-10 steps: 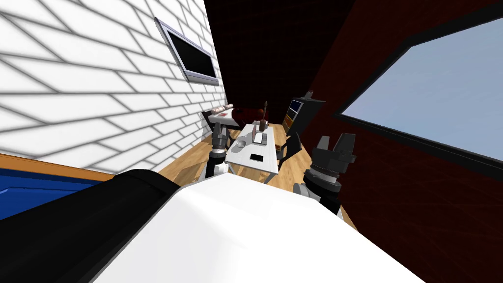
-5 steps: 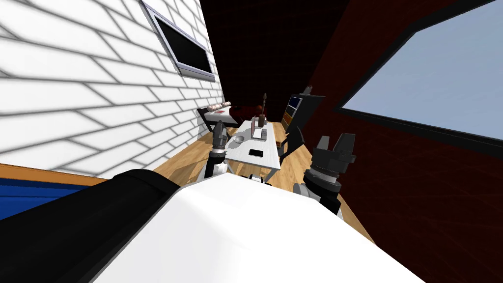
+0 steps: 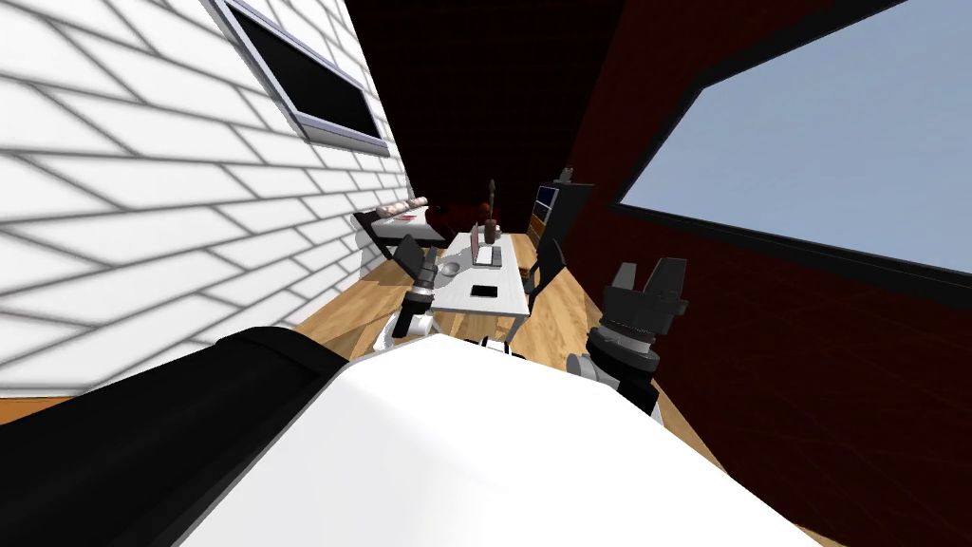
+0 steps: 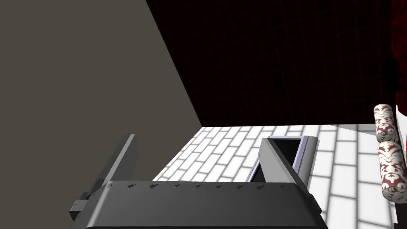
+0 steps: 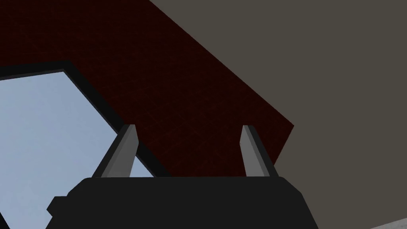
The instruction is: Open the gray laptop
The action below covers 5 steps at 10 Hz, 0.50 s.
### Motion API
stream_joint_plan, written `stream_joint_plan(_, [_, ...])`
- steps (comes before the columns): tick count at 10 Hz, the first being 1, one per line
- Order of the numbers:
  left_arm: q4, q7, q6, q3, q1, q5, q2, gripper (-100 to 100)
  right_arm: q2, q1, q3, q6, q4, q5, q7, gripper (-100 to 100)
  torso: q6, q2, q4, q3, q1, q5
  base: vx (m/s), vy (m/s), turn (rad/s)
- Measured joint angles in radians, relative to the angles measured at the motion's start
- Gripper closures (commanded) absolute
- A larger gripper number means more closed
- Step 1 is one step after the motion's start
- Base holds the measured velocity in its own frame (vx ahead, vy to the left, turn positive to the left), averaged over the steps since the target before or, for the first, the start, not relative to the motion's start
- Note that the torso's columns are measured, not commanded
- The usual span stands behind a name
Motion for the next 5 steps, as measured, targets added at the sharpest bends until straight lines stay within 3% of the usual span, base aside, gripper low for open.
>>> stream_joint_plan(2, [0.056,-0.006,0.047,0.051,-0.007,-0.014,0.05,-100,0.0,0.0,0.0,0.0,0.0,0.0,0.0,0,0.0,0.0,0.0,0.0,-0.001,0.0,-0.074,-0.034,-0.382])
stream_joint_plan(3, [0.074,-0.011,0.088,0.074,-0.02,-0.024,0.071,-100,0.0,0.0,0.0,0.0,0.0,0.0,0.0,0,0.0,0.0,0.0,0.0,0.0,0.0,-0.044,-0.005,-0.122])
stream_joint_plan(4, [0.096,-0.015,0.098,0.083,-0.021,-0.03,0.077,-100,0.0,0.0,0.0,0.0,0.0,0.0,0.0,0,-0.001,-0.001,0.0,-0.001,0.001,0.0,-0.039,-0.007,-0.19])
stream_joint_plan(5, [0.125,-0.02,0.108,0.097,-0.028,-0.038,0.086,-100,0.0,0.0,0.0,0.0,0.0,0.0,0.0,0,0.0,-0.001,0.0,-0.001,0.001,0.0,-0.056,-0.006,-0.447])
